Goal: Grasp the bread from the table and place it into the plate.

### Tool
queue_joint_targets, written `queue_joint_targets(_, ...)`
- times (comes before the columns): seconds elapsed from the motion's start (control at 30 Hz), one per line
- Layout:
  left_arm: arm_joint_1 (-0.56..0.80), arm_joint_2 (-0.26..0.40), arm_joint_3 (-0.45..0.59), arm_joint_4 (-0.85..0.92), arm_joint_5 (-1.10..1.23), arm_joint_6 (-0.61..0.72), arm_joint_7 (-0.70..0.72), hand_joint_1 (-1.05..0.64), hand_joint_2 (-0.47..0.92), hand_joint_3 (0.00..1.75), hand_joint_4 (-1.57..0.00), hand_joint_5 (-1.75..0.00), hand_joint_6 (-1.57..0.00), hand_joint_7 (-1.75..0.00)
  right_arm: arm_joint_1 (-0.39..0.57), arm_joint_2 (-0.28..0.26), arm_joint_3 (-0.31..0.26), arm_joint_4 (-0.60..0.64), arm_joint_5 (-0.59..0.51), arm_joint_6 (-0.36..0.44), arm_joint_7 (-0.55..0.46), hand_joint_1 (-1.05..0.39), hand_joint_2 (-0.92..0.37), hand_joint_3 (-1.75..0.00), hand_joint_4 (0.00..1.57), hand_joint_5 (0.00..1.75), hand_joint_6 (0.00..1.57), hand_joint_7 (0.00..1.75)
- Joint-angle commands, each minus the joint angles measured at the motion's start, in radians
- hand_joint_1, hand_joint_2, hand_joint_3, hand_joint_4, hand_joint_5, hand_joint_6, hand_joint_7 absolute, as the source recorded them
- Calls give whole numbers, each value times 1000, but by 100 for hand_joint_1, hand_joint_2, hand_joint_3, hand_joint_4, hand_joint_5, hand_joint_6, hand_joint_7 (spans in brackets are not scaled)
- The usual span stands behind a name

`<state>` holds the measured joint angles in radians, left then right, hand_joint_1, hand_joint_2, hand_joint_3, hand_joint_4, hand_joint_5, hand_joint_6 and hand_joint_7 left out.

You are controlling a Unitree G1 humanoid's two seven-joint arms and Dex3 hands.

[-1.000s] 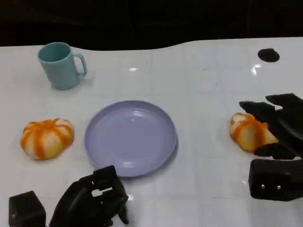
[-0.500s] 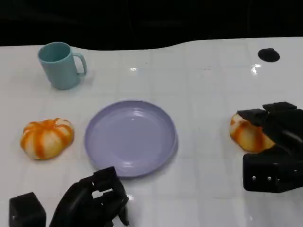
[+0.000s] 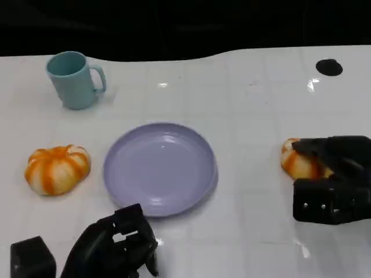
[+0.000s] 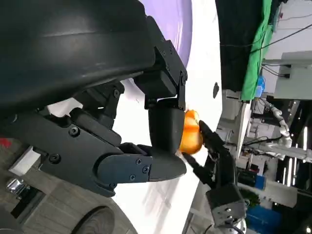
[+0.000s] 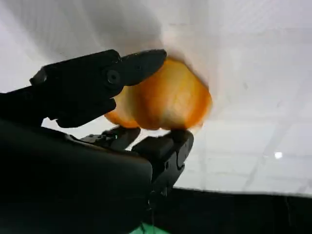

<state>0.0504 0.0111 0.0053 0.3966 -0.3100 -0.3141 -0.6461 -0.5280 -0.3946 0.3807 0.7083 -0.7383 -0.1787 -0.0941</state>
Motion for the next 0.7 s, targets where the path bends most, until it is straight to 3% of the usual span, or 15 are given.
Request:
queue_joint_targets(0.03,9,13,3,-14,14,-7,13,-60,76,51,-76,-175,-72,-148,-36,4,-2,95,18,-98,-136,-11,-92,-10,94,107,116,8)
queue_joint_targets(0.1,8,11,3,-11,13,-9,13,-59,76,51,-76,-175,-72,-148,-49,3,7,130,11,-130,-173,-8,-92,-16,93,131,127,9)
queue_joint_targets(0.13,7,10,3,-12,14,-7,15,-59,76,51,-76,-175,-72,-148,-54,1,11,144,8,-147,-191,-8,-85,-38,96,146,134,14)
queue_joint_targets(0.2,8,9,3,-13,15,-5,16,-60,76,51,-76,-175,-72,-148,-60,-1,14,170,9,-180,-226,-8,-64,-82,98,157,136,26)
queue_joint_targets(0.23,8,9,2,-14,15,-4,16,-60,76,51,-76,-175,-72,-148,-62,-2,16,181,9,-197,-249,-10,-54,-102,99,167,123,67)
queue_joint_targets(0.3,9,8,1,-16,14,-4,14,-60,76,52,-76,-175,-72,-148,-64,-2,19,199,7,-215,-295,-11,-46,-114,99,173,94,134)
queue_joint_targets(0.33,9,8,0,-15,15,-7,15,-60,76,52,-77,-175,-72,-148,-64,-2,20,204,5,-221,-316,-11,-42,-116,98,174,83,157)
queue_joint_targets(0.37,10,8,-1,-16,17,-7,17,-60,76,52,-77,-175,-72,-148,-62,-2,18,208,6,-230,-340,-11,-41,-116,98,174,78,166)
queue_joint_targets(0.47,10,8,-1,-17,16,-4,20,-61,76,52,-77,-175,-73,-148,-53,0,10,206,16,-254,-398,-8,-40,-113,94,175,73,172)
queue_joint_targets(0.7,14,10,0,-22,13,3,19,-61,75,51,-78,-175,-73,-148,-20,5,-5,145,29,-288,-483,-6,-38,-115,94,175,81,159)
